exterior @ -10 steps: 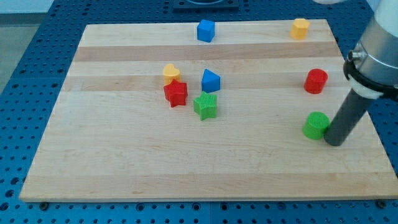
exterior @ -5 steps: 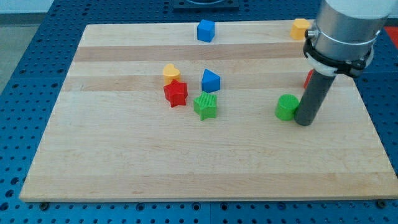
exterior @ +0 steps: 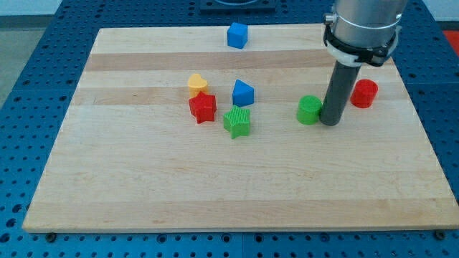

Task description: Slide the green circle towards the green star

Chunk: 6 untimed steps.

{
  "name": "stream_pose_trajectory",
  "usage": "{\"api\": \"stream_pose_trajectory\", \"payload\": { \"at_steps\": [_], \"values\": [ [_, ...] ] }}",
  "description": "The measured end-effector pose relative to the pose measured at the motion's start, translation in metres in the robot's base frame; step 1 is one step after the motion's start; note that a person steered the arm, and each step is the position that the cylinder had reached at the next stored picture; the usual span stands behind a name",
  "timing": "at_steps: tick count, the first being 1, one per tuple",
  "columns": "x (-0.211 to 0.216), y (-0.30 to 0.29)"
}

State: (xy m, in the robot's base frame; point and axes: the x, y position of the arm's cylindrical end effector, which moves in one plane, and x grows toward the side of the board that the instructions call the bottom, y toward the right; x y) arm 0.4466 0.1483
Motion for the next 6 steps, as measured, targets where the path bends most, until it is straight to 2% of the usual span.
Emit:
{"api": "stream_pose_trajectory", "payload": {
  "at_steps": [3,6],
  "values": [
    [-0.021,-0.001],
    [-0.021,-0.029]
  ]
}}
